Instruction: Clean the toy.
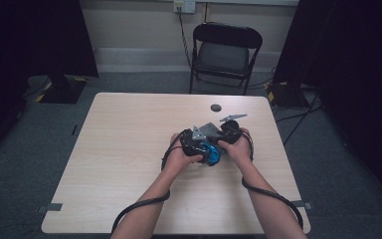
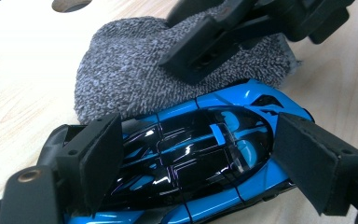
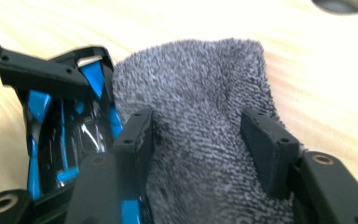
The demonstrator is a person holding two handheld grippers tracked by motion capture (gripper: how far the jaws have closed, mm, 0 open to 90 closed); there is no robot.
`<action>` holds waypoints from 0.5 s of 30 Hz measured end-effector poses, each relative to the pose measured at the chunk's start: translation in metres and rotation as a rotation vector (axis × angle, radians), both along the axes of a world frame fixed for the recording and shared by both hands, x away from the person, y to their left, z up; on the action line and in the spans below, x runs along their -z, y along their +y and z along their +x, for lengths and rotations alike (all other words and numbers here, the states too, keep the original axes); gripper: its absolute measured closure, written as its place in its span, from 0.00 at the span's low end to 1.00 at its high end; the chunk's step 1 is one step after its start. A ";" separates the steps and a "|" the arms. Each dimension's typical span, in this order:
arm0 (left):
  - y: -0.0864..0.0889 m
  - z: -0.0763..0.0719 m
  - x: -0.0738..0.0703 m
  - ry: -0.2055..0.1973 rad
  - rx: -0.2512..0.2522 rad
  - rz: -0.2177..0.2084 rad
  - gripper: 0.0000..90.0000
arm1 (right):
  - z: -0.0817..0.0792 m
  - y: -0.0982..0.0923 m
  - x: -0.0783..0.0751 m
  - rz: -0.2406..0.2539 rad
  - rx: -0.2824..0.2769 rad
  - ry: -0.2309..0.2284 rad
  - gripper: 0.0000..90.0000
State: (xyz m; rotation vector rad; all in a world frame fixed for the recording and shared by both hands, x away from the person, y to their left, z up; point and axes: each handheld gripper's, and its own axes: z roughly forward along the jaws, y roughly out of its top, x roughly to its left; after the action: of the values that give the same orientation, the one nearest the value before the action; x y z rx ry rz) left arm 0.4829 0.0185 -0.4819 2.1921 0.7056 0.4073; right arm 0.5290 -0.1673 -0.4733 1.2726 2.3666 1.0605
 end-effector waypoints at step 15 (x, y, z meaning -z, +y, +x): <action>0.000 0.000 0.000 -0.001 0.006 0.002 0.18 | -0.015 -0.034 -0.018 0.033 0.047 -0.032 0.43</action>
State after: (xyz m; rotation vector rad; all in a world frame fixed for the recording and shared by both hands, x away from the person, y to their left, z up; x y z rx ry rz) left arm 0.4831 0.0188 -0.4819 2.1946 0.6982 0.4065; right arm 0.5138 -0.2014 -0.4558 1.3059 2.2939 1.1022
